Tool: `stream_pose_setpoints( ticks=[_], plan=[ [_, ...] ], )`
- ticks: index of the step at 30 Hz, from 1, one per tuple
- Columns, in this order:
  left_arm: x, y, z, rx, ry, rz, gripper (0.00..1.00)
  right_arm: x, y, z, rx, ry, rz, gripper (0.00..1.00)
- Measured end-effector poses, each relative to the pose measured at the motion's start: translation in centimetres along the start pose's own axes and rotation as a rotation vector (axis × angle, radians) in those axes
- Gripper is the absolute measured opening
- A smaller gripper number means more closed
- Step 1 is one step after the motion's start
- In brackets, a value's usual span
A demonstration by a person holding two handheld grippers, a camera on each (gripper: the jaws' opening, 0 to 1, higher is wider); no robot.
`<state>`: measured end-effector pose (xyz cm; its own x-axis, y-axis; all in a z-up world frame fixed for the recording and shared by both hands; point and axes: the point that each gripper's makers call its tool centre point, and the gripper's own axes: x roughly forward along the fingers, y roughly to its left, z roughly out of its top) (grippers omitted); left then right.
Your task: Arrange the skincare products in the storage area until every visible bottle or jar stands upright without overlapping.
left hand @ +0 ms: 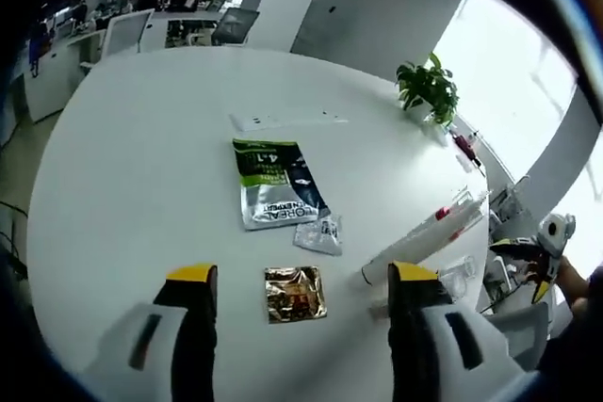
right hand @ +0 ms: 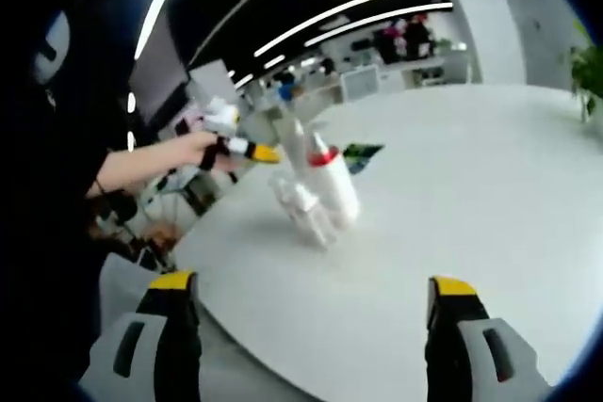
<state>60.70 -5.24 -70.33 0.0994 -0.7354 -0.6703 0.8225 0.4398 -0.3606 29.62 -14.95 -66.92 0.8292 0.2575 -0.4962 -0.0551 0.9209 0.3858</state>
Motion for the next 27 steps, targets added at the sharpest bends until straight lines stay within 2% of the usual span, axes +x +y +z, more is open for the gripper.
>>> stream_pose_setpoints(
  ticks=[3, 12, 16, 19, 23, 27],
  plan=[
    [1.2, 0.9, 0.3, -0.016, 0.0, 0.007, 0.71, 0.1, -0.3, -0.1, 0.01, 0.001, -0.005, 0.99],
    [4.3, 1.6, 1.9, -0.014, 0.007, 0.004, 0.66, 0.7, -0.8, -0.6, 0.033, 0.008, -0.007, 0.99],
    [6.1, 2.4, 2.3, 0.011, 0.017, 0.03, 0.63, 0.6, -0.9, -0.4, 0.036, 0.005, -0.008, 0.99],
    [7.3, 3.1, 2.4, 0.005, 0.027, 0.041, 0.63, 0.4, -1.4, -0.2, 0.044, -0.002, -0.013, 0.99],
    [8.3, 3.9, 2.8, 0.002, 0.028, 0.056, 0.57, 0.3, -2.1, -0.1, 0.055, -0.01, -0.029, 0.99],
    [9.5, 4.4, 3.6, 0.009, 0.021, 0.055, 0.58, 0.6, -2.4, -0.5, 0.063, -0.002, -0.033, 0.99]
  ],
)
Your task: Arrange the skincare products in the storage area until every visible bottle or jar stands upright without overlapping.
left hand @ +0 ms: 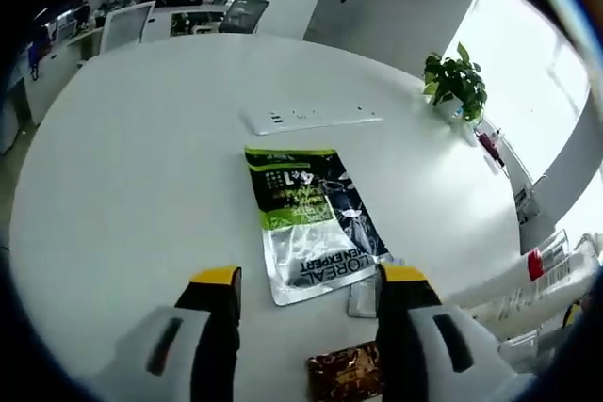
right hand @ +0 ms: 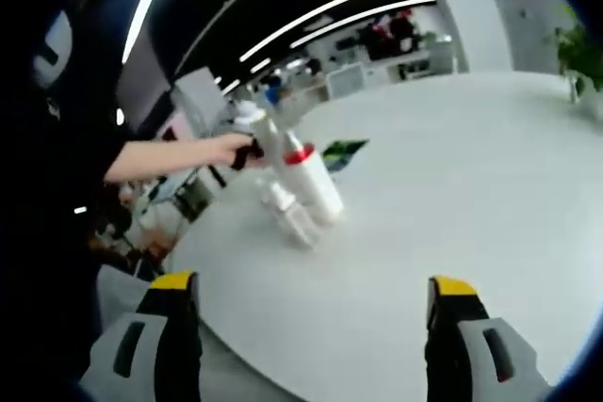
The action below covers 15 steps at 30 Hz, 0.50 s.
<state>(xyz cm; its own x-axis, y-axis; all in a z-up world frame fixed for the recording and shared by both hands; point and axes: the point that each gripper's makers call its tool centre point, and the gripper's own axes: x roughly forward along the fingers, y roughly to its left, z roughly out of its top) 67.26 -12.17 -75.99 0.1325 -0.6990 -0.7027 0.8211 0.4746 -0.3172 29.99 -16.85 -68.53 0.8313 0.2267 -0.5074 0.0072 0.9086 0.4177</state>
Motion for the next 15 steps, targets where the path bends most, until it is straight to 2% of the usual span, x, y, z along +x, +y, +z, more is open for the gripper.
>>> stream_pose_setpoints(
  ticks=[1, 2, 8, 12, 15],
  plan=[
    [0.5, 0.1, 0.5, 0.015, -0.021, -0.003, 0.61, 0.1, -0.1, -0.1, 0.003, 0.004, -0.005, 0.99],
    [0.7, 0.1, 0.5, 0.012, -0.016, -0.004, 0.6, 0.1, -0.1, -0.2, 0.006, 0.008, -0.006, 0.99],
    [2.2, 0.7, 1.0, 0.025, -0.013, 0.018, 0.52, 0.5, 0.1, -0.4, 0.013, 0.018, 0.0, 0.99],
    [2.8, 0.9, 1.2, 0.066, -0.014, 0.052, 0.49, 0.8, -0.2, -0.4, 0.019, 0.018, -0.001, 0.99],
    [3.2, 1.1, 1.6, 0.081, -0.031, 0.074, 0.44, 1.0, -0.2, -0.3, 0.021, 0.012, 0.002, 0.99]
  ],
)
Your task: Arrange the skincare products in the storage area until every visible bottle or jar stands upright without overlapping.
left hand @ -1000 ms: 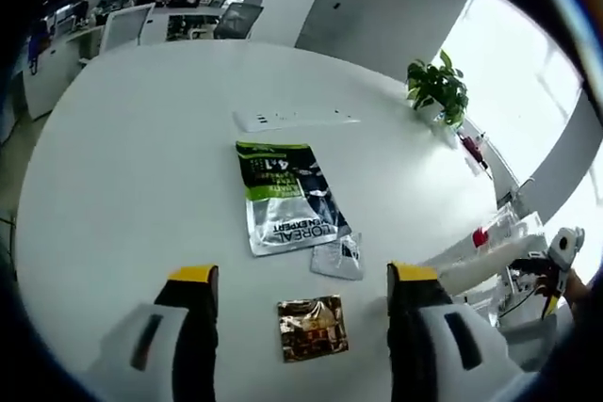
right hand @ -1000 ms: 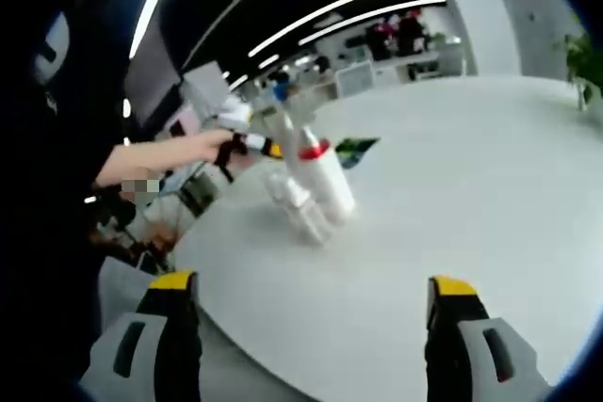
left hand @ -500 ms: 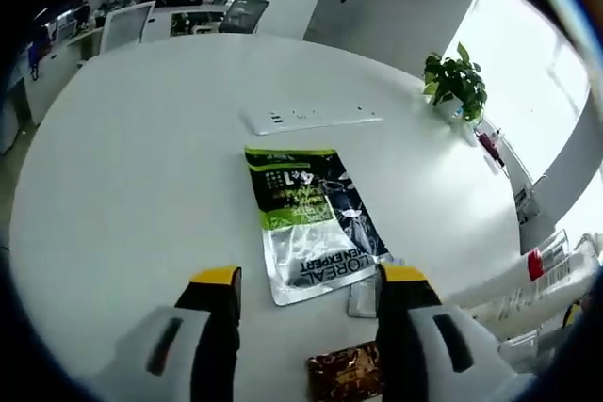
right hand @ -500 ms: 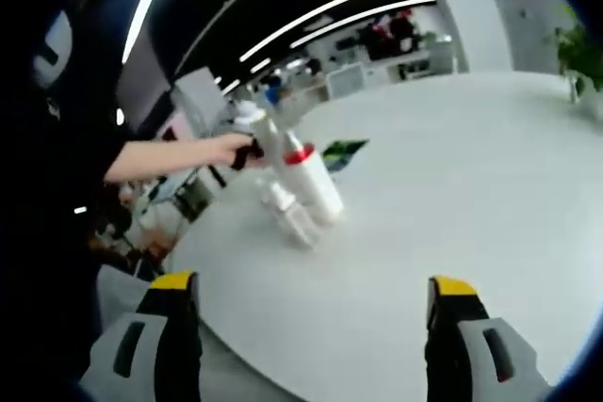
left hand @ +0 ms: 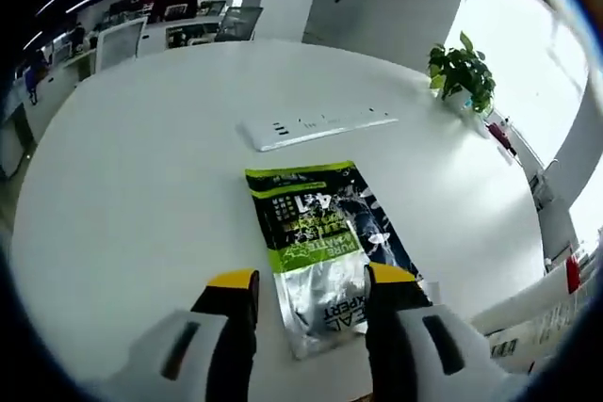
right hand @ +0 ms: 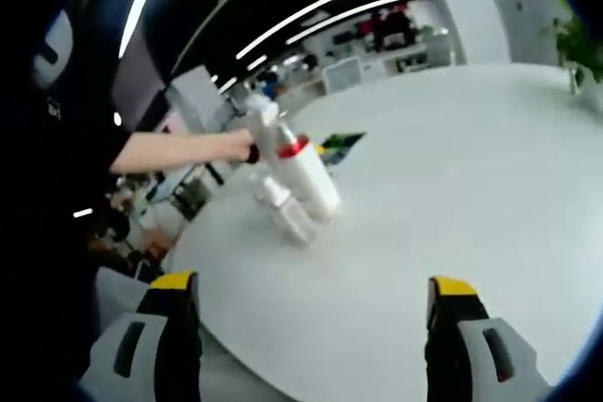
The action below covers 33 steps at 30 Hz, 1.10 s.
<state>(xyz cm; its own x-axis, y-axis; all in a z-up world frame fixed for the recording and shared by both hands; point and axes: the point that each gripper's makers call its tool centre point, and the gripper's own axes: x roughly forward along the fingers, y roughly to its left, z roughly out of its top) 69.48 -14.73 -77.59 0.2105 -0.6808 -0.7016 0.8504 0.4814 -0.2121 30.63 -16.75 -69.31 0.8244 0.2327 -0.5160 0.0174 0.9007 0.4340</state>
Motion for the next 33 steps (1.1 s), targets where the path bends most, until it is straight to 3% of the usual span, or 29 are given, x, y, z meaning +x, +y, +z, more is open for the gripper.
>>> stream_pose_setpoints(
  ticks=[7, 12, 16, 17, 18, 29, 33],
  plan=[
    [0.5, 0.9, 0.0, 0.144, 0.016, 0.104, 0.31, 0.1, -0.1, -0.5, 0.011, 0.01, -0.004, 0.99],
    [0.6, 0.6, 0.3, 0.136, -0.001, 0.107, 0.26, 0.1, -0.3, -0.5, 0.018, 0.008, -0.008, 0.99],
    [0.6, 1.0, 0.3, 0.128, 0.0, 0.117, 0.15, 0.2, -0.3, -0.5, 0.019, 0.006, -0.009, 0.99],
    [0.5, 1.2, 0.2, 0.134, 0.005, 0.121, 0.07, 0.2, -0.3, -0.5, 0.02, 0.003, -0.009, 0.99],
    [0.6, 0.8, 0.1, 0.16, 0.007, 0.091, 0.06, 0.3, -0.3, -0.5, 0.023, 0.003, -0.009, 0.99],
    [-0.3, 0.9, 0.0, 0.157, 0.028, 0.123, 0.05, 0.2, -0.4, -0.2, 0.024, -0.003, -0.013, 0.99],
    [-1.2, 0.9, 0.6, 0.146, 0.011, 0.12, 0.05, 0.0, -0.5, 0.1, 0.022, -0.011, -0.017, 0.99]
  ],
)
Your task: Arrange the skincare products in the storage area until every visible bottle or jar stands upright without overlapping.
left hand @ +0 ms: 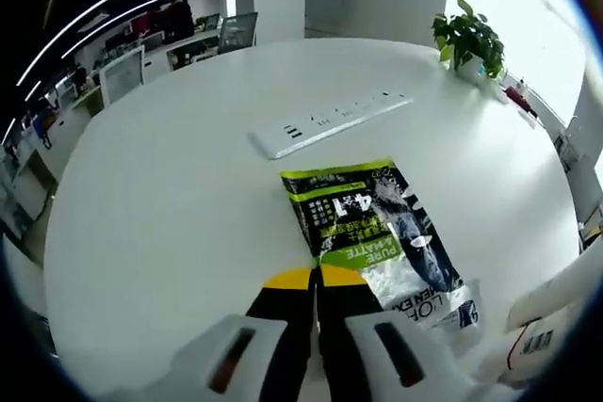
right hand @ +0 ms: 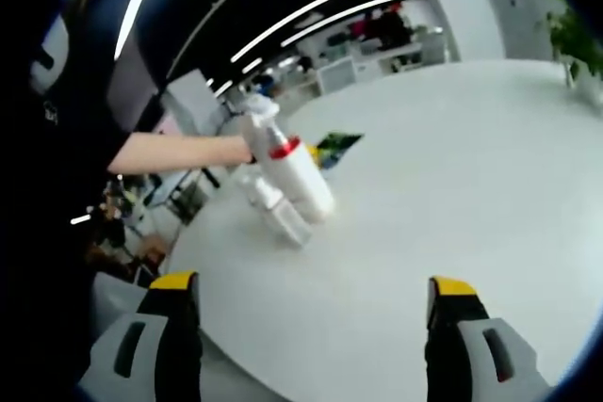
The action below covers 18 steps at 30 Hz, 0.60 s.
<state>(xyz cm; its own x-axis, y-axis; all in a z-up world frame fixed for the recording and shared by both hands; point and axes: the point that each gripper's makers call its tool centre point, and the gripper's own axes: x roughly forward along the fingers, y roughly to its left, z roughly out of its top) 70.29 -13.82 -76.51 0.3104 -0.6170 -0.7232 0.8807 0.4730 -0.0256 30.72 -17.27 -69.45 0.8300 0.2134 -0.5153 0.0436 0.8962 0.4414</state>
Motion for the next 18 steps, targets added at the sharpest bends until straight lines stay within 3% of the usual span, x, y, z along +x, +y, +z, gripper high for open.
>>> stream_pose_setpoints(
  ticks=[9, 18],
  plan=[
    [-3.3, 1.7, 2.6, -0.022, -0.079, 0.012, 0.05, 0.6, 0.9, 1.6, -0.028, -0.012, 0.031, 0.99],
    [-5.3, 2.0, 4.6, 0.026, -0.157, -0.016, 0.05, 0.9, 2.0, 2.3, -0.058, -0.017, 0.063, 0.99]
  ],
)
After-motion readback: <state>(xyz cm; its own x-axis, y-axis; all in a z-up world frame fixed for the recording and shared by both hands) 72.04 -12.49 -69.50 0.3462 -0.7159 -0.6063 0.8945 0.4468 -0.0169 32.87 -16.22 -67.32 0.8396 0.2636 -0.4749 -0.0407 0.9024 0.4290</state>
